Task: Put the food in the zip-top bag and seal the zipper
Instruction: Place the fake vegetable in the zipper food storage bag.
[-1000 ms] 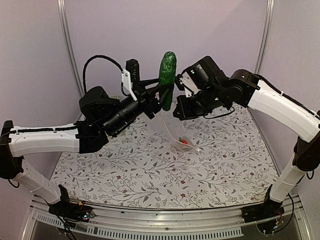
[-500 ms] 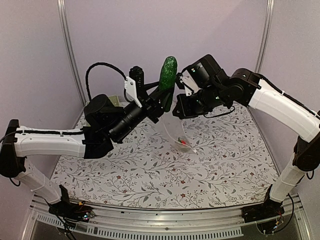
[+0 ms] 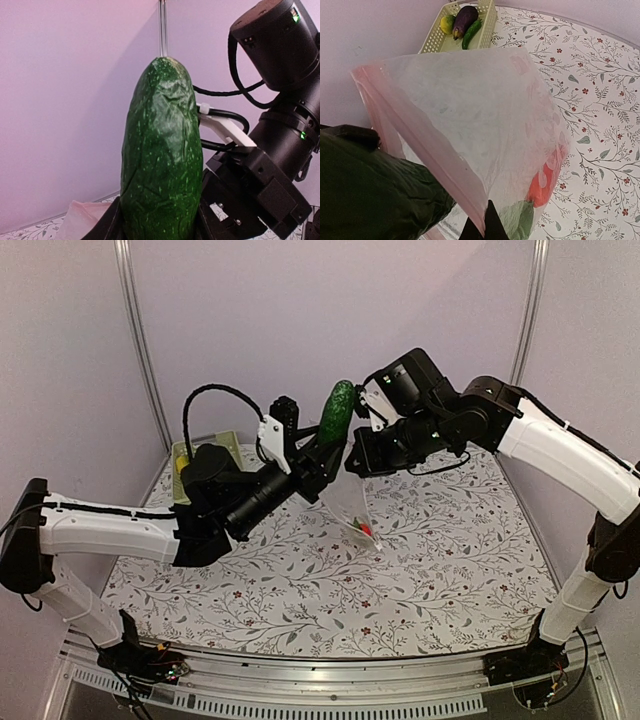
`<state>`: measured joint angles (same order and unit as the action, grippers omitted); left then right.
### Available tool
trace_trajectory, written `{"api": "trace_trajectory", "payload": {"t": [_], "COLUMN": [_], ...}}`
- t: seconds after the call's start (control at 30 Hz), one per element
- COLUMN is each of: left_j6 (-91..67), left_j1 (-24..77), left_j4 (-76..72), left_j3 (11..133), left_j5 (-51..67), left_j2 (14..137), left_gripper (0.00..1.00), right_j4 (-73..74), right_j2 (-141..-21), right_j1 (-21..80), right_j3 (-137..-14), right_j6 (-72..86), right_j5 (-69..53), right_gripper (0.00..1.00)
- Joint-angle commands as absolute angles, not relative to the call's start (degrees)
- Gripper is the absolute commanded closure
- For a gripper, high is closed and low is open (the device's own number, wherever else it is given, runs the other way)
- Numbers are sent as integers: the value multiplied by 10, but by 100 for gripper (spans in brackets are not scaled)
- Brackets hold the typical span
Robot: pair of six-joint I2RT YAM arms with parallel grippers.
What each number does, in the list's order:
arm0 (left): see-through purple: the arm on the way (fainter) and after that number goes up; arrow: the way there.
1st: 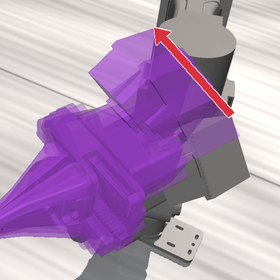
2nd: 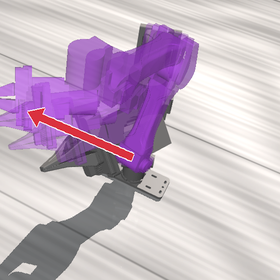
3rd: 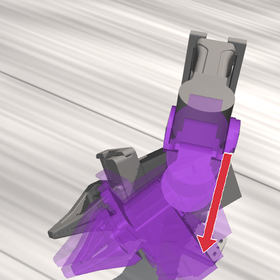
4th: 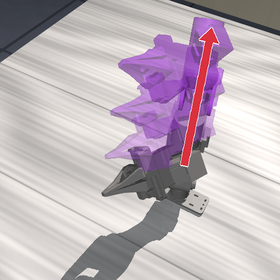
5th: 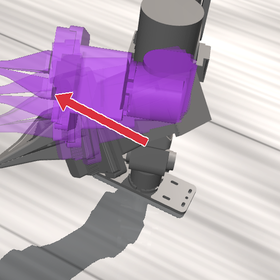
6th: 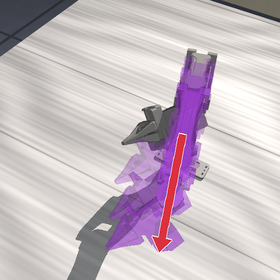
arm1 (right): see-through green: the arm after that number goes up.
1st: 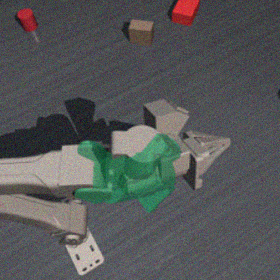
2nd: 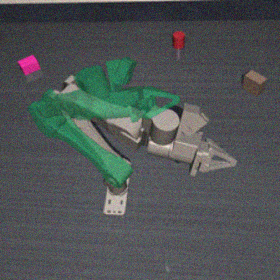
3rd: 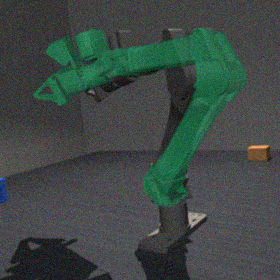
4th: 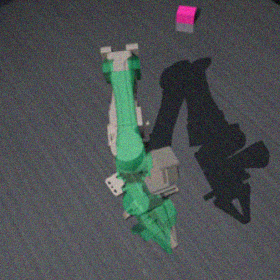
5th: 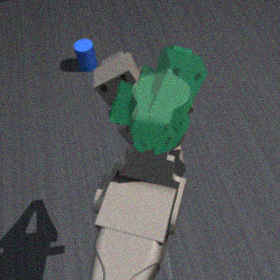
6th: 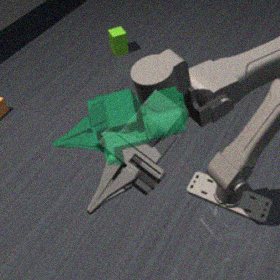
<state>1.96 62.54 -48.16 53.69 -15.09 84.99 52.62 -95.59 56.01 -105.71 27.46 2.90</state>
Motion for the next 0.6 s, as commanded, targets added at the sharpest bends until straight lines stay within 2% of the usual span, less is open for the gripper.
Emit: {"api": "trace_trajectory", "payload": {"t": [0.0, 0.57], "left_j6": [18, 14], "left_j1": [635, 635], "left_j4": [-479, -453], "left_j3": [516, 524], "left_j5": [-169, -169], "left_j2": [843, 841], "left_gripper": [59, 32], "right_j4": [526, 529], "right_j2": [-936, -933], "right_j1": [560, 561], "right_j3": [-1075, -1074], "right_j6": [275, 275], "right_j5": [36, 40], "right_gripper": [100, 100]}}
